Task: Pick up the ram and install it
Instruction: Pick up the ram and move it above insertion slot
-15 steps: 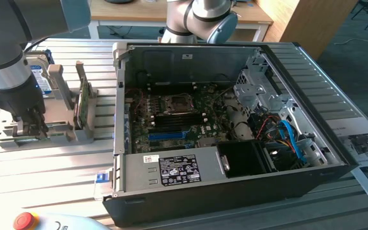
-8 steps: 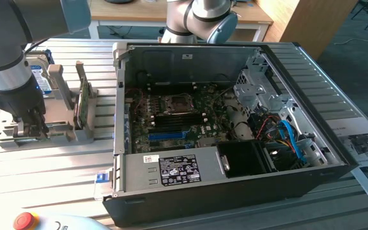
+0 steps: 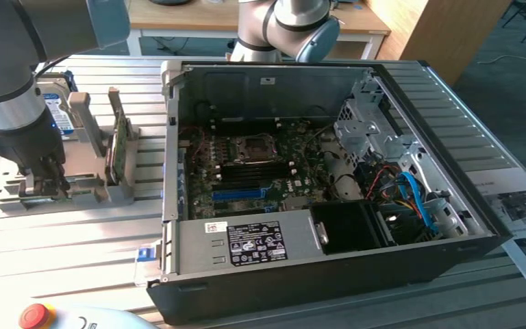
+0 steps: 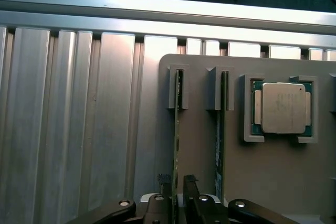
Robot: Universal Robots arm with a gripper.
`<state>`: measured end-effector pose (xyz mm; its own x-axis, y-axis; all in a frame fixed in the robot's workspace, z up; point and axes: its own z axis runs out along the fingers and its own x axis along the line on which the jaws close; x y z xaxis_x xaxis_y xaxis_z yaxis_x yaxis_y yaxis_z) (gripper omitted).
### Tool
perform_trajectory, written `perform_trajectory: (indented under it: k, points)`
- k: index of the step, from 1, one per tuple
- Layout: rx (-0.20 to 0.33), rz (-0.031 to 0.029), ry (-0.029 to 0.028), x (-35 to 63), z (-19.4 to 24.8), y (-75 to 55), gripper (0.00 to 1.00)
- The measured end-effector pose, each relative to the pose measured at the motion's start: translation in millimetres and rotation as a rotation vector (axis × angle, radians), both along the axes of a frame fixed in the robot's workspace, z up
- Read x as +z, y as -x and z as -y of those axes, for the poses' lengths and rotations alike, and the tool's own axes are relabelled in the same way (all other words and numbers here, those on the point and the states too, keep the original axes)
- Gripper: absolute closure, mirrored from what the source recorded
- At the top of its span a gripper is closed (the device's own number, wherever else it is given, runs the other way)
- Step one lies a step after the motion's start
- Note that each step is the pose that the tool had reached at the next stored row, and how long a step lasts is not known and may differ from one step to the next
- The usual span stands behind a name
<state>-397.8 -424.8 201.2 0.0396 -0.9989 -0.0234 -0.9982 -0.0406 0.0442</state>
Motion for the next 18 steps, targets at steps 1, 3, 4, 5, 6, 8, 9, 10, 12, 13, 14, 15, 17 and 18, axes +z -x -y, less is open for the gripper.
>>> perform_trajectory:
  k: [1, 3, 4, 5, 6, 8, 9, 10, 12, 13, 14, 15, 17, 18]
  points:
    - [0.000, -0.0001, 0.0000, 0.0, 0.0, 0.0, 0.76]
    - [0.000, 0.0001, 0.0000, -0.1, -0.3, 0.0, 0.76]
    - [0.000, 0.0000, 0.0000, -0.2, -0.4, 0.0, 0.76]
    - [0.000, -0.0001, 0.0001, -0.3, -0.6, 0.1, 0.76]
    - [0.000, -0.0003, 0.0002, -0.4, -0.7, 0.2, 0.76]
    - [0.000, -0.0001, 0.0002, -0.8, -1.2, 0.6, 0.76]
    - [0.000, 0.0000, 0.0000, -1.0, -1.3, 0.8, 0.76]
    - [0.000, 0.0001, 0.0000, -1.1, -1.4, 1.0, 0.76]
    - [0.000, 0.0000, 0.0000, -1.3, -1.7, 1.5, 0.76]
    - [0.000, 0.0000, 0.0000, -1.6, -1.9, 1.8, 0.76]
    - [0.000, -0.0002, 0.0002, -1.6, -2.1, 2.1, 0.76]
    - [0.000, -0.0003, 0.0002, -1.8, -2.2, 2.2, 0.76]
    - [0.000, -0.0001, 0.0001, -2.3, -2.3, 2.3, 0.76]
    - [0.000, -0.0002, 0.0001, -2.6, -2.3, 2.3, 0.76]
